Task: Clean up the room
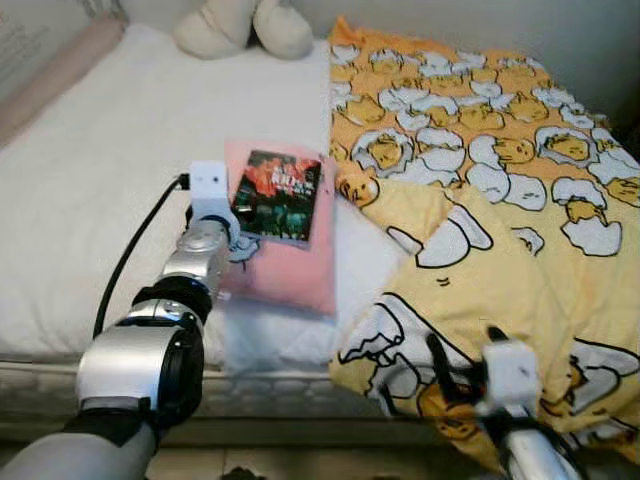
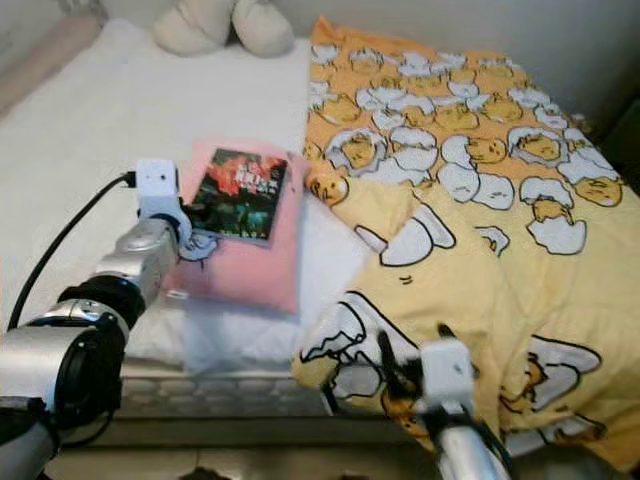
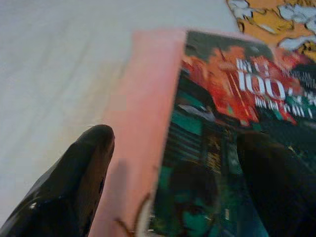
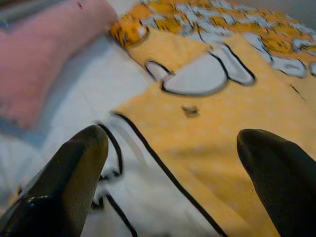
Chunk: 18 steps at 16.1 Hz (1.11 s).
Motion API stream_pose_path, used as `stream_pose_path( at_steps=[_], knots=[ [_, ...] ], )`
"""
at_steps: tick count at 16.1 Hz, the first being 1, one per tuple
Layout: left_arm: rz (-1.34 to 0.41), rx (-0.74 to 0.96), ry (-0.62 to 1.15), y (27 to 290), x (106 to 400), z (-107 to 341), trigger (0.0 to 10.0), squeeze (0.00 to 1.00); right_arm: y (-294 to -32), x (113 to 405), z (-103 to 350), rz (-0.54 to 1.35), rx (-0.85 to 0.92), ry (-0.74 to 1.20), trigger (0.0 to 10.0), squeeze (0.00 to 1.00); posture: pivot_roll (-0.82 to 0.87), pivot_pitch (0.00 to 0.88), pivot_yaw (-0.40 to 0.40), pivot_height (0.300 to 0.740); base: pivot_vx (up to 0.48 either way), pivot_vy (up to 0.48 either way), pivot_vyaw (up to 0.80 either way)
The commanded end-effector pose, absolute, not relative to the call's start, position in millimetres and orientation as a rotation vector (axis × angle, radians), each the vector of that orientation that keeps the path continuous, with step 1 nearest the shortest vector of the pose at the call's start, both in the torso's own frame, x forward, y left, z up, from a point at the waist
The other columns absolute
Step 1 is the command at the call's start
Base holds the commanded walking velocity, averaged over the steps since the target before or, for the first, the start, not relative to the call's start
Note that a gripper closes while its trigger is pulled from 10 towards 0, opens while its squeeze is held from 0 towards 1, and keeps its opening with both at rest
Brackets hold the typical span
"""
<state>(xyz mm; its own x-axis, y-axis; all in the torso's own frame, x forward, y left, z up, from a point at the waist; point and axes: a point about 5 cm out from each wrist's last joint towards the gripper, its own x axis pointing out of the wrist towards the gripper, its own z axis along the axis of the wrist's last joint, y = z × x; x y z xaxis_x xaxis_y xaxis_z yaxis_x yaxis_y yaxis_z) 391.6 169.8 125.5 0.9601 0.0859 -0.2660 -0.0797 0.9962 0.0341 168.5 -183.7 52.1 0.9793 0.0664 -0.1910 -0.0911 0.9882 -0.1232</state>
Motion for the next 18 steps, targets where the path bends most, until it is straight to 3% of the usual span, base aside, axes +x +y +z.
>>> stream_pose_path(
  at_steps=[1,3,8,9,11,15,18],
  knots=[
    [0.081,0.053,0.265,165.9,392.7,127.1,10.0,0.0,-188.9,164.5,57.6,0.076,-0.148,0.196,10.0,0.0,-0.21,0.103,-0.056,0.74,0.0,0.0,0.0],
    [0.111,0.085,0.281,169.3,389.7,121.2,10.0,0.0,-188.1,146.8,61.9,0.082,-0.154,0.221,10.0,0.0,-0.26,0.133,-0.073,0.74,0.0,0.0,0.0],
    [0.121,0.107,0.33,172.1,384.7,110.4,10.0,0.0,-186.4,137.2,64.7,0.092,-0.154,0.266,10.0,0.0,-0.25,0.145,-0.08,0.74,0.0,0.0,0.0],
    [0.143,0.08,0.347,174.8,382.4,106.2,0.0,0.0,-185.3,139.0,65.0,0.097,-0.153,0.272,10.0,0.0,-0.24,0.146,-0.081,0.74,0.0,0.0,0.0],
    [0.176,0.008,0.38,181.3,378.1,98.7,0.0,0.0,-184.0,140.8,64.9,0.101,-0.15,0.28,10.0,0.0,-0.23,0.141,-0.077,0.74,0.0,0.0,0.0],
    [0.146,0.079,0.371,185.6,375.6,95.7,0.0,0.0,-181.1,141.4,62.9,0.108,-0.137,0.297,10.0,0.0,-0.23,0.14,-0.073,0.74,0.0,0.0,0.0],
    [0.125,0.028,0.435,183.6,366.1,78.2,0.0,0.0,-180.0,139.6,62.4,0.106,-0.137,0.303,10.0,0.0,-0.24,0.139,-0.068,0.74,0.0,0.0,0.0]
  ],
)
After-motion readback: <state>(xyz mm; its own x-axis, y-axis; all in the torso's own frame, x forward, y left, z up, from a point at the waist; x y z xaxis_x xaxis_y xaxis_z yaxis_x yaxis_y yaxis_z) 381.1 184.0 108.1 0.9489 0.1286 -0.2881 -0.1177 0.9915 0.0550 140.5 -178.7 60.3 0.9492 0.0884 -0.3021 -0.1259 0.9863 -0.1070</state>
